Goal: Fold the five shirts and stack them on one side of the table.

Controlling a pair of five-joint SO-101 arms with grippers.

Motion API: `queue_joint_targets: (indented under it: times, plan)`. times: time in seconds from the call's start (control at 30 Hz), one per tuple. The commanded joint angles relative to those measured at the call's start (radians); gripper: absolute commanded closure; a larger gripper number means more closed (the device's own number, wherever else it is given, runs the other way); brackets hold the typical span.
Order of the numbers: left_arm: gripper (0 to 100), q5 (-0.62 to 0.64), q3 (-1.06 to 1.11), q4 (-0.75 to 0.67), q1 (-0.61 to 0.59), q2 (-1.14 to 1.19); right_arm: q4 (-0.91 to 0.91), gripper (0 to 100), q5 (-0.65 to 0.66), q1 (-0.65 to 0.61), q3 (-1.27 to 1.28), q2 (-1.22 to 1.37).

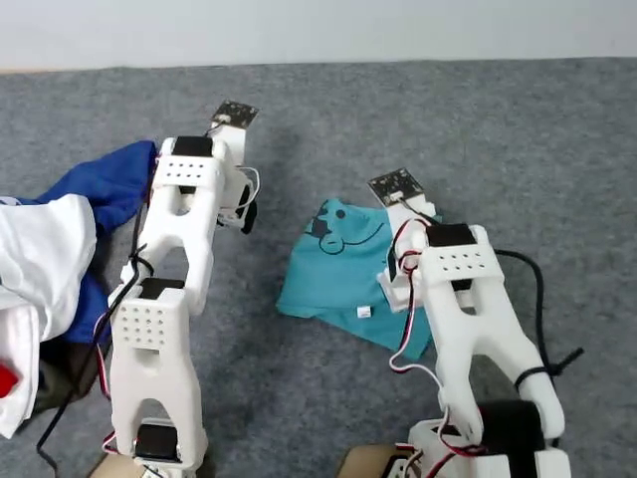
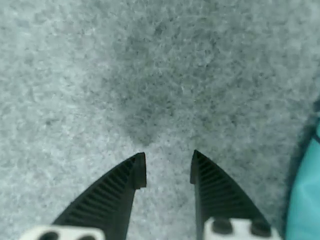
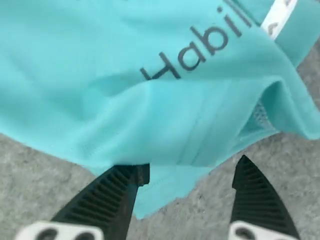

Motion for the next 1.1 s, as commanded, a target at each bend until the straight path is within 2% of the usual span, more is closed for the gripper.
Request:
queue_joint_targets:
  times: [0.0, 0.1, 0.3, 0.53, 0.67, 1.07]
  plan:
    - [85, 0.018, -0.018, -0.018, 0.003, -0.014, -0.038, 72.5, -0.006, -0.004, -0.074, 0.005]
    - [85, 0.068, -0.015, -0.029, -0.002, -0.012, -0.035, 74.5, -0.006, -0.007, -0.121, 0.038]
    - [85, 0.072, -0.015, -0.031, -0.009, -0.012, 0.025, 93.9, -0.005, -0.008, -0.252, 0.107]
    - [85, 0.072, -0.015, -0.031, -0.009, -0.012, 0.113, 94.6, -0.003, -0.01, -0.333, 0.131]
    - [85, 0.072, -0.015, -0.031, -0.008, -0.012, 0.168, 98.7, 0.061, -0.019, -0.336, 0.122]
    - [85, 0.072, -0.015, -0.032, -0.006, -0.012, 0.449, 98.7, 0.072, -0.067, -0.511, 0.07]
